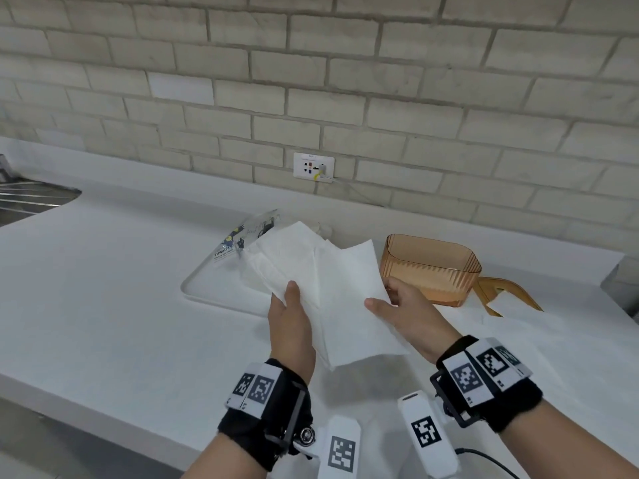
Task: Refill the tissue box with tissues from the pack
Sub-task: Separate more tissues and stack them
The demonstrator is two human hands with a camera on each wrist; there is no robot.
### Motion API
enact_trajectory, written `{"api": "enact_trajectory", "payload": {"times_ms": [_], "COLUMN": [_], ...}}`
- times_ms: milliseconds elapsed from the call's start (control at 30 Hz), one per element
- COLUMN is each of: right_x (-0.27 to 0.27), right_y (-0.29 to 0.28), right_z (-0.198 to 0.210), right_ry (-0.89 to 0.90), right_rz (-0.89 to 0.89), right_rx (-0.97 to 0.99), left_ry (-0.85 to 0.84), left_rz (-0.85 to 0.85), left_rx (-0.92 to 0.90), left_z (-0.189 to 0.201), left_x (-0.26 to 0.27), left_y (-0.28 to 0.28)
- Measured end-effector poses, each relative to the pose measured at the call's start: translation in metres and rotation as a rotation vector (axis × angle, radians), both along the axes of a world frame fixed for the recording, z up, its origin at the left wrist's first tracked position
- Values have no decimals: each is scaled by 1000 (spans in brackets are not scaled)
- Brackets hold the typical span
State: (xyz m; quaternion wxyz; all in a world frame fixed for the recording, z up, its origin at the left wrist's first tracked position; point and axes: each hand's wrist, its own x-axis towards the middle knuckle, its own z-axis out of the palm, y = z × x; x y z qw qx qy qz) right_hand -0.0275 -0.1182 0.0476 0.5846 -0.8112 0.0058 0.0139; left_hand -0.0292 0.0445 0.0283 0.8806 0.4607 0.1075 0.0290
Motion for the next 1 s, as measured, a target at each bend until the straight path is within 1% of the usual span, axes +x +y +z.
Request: {"api": "enact_trajectory", "payload": {"times_ms": [100,333,400,500,567,600,700,833,1000], "right_x": [-2,-10,-14,-14,-12,-10,-7,-9,-15], "right_y": [-8,-20,-28,-44,-45,-42,-20,-1,1], "right_z": [-4,-9,-6,6,15,18,19,3,-3], "right_ry": [19,43,50,47,26,11,-48,-65,-95], "right_rz": [-32,-15,-58,-179,-204,-199,-181,-180,-154], "right_rx": [12,17,98,264,373,392,286,134,-5], "left_ry": [16,9,23,57,79,82,48,-69,-74], "left_rz": [0,14,35,63,53,34,-34,-89,-93], "left_rx": [-14,-9,-6,16,28,33,44,95,70], "left_z": [0,1,0,-5,-8,-9,-6,1,0], "left_x": [2,5,6,5,2,0,-8,-19,-19], "left_y": [2,2,4,5,0,-5,-21,-33,-30]}}
